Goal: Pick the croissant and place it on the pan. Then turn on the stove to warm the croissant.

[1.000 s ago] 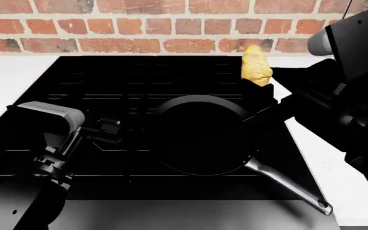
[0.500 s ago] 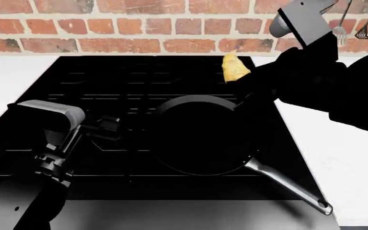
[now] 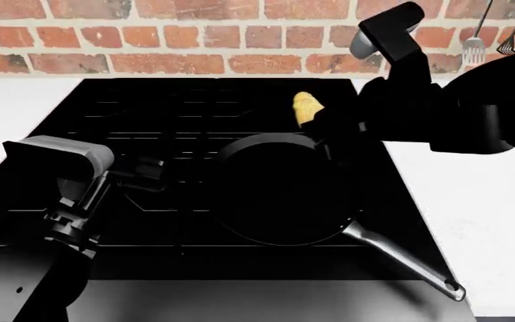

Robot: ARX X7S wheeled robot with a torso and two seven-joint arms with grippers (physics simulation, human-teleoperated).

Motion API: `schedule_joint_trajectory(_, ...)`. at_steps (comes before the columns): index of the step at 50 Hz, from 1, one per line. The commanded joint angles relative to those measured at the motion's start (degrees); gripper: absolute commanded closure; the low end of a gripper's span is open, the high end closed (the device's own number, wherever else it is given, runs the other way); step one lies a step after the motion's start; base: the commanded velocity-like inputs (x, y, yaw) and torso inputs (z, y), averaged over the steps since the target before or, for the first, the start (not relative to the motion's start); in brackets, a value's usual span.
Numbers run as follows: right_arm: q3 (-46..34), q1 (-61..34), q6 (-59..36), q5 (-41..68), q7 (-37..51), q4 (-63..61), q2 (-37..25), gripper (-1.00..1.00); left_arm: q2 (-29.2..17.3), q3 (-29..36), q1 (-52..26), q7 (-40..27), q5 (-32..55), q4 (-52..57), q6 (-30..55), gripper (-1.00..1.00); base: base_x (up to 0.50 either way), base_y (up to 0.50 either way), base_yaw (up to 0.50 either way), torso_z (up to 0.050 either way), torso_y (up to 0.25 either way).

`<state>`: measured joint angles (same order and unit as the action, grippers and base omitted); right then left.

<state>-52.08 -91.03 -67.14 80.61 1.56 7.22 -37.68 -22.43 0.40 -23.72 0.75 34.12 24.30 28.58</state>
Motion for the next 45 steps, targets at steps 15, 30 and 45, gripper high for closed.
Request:
schedule_joint_trajectory(15,-2.7,4.3,6.8,-5.6,-10.8,9.7,4.5,1.00,-0.2,-0.3,-0.4,-0.3,0.5,-1.0,-0.5,-1.00,0.00,0.00,0.00,0.000,0.000)
schedule_joint_trajectory(30,-6.3,4.3,9.3,-10.1,-17.5,16.0,8.1,1.00,-0.2,-0.2,-0.8,-0.1,0.6,-2.3,-1.0,-1.00,0.00,0.00,0.00,0.000,0.000)
schedule_joint_trajectory(45,-9.0,5.3,10.3,-12.4,-21.2,20.5,10.6,1.00,-0.3,-0.2,-0.9,-0.3,1.0,-2.6,-1.1,-1.00,0.00,0.00,0.00,0.000,0.000)
